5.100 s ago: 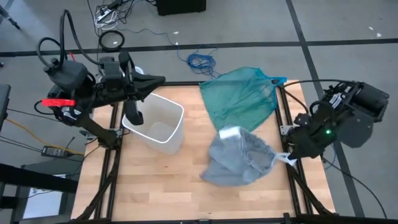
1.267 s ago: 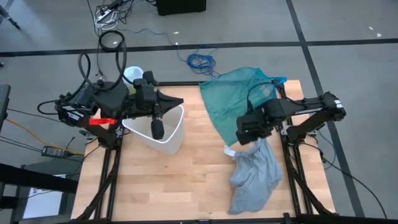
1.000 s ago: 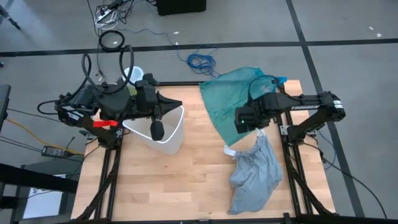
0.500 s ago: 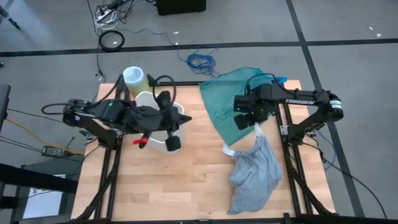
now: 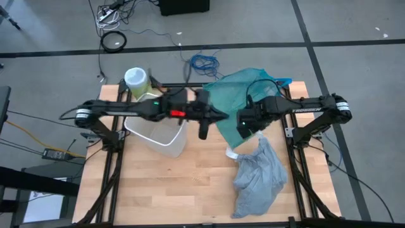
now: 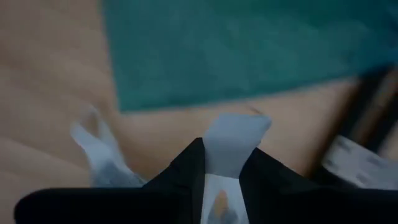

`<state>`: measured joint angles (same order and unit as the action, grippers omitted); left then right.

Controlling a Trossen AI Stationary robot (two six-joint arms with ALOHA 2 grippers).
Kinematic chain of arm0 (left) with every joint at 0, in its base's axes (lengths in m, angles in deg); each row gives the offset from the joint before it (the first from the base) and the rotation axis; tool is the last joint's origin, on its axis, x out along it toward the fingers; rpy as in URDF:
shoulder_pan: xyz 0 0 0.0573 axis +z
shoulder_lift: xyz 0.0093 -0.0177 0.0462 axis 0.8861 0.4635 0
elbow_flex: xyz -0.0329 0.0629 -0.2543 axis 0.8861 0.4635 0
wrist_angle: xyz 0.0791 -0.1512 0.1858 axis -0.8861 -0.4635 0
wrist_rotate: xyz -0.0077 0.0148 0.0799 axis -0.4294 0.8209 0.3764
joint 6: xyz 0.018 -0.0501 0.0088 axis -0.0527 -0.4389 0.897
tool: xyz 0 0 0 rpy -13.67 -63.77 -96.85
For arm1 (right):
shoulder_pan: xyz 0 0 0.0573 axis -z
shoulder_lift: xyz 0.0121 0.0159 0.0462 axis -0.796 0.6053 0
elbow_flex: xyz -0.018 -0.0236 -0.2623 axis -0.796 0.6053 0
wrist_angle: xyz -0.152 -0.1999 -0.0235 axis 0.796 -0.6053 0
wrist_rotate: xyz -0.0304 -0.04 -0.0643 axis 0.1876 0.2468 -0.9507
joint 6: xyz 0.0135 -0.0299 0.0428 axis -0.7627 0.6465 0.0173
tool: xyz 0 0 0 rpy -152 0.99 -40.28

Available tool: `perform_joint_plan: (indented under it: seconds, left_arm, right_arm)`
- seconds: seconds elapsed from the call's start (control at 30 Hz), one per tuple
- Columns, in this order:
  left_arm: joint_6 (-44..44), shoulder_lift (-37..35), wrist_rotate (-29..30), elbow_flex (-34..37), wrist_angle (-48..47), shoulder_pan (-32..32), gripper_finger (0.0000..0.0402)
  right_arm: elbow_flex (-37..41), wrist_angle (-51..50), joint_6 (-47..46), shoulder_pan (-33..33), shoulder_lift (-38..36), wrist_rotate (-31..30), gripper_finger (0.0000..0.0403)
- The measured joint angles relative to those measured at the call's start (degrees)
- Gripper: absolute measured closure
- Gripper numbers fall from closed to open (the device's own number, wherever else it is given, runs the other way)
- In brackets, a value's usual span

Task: Place trash/remove bag and relplace
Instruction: Close the light blue trash bag

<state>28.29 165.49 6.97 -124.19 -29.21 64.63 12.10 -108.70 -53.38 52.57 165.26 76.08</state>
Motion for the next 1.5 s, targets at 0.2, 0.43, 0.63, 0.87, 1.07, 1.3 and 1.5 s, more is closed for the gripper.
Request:
perform_joint_plan:
  seconds: [0.2, 0.43, 0.63, 0.87, 1.07, 1.3, 1.5]
  left_arm:
    - [-16.82, 10.46, -22.31, 1.16, 20.17, 2.38, 0.0396]
    - [-23.75, 13.76, -35.06, -0.89, 22.96, 4.22, 0.0396]
    - [-26.4, 11.52, -41.26, -0.65, 24.49, 3.35, 0.0399]
    - [-13.82, 7.32, -30.22, -0.82, 9.02, 4.67, 0.04]
    - [-12.98, 8.07, -24.32, -0.71, 4.37, 2.76, 0.04]
    - [-10.16, 8.3, -14.82, -0.73, 5.52, 0.34, 0.04]
    - [-5.62, 8.3, -6.1, -0.76, 4.64, -0.07, 0.04]
  right_arm:
    - [-0.08, 12.45, 5.48, 4.16, 0.16, 3.39, 0.0323]
    - [-2.66, 9.97, 6.5, 9.56, 0.1, 2.37, 0.0327]
    - [-4.13, 7.13, 7.04, 13.78, 0.12, -3.95, 0.033]
    - [-4.2, 12.22, 3.67, 17.05, -1.66, 0.53, 0.0332]
    - [-4.2, 27.54, 1.91, 16.81, -3.83, 2.05, 0.0336]
    - [-4.23, 46.48, 0.75, 15.26, -5.12, 1.78, 0.0337]
    - [-4.25, 54.02, 0.49, 10.92, -5.07, 1.84, 0.0337]
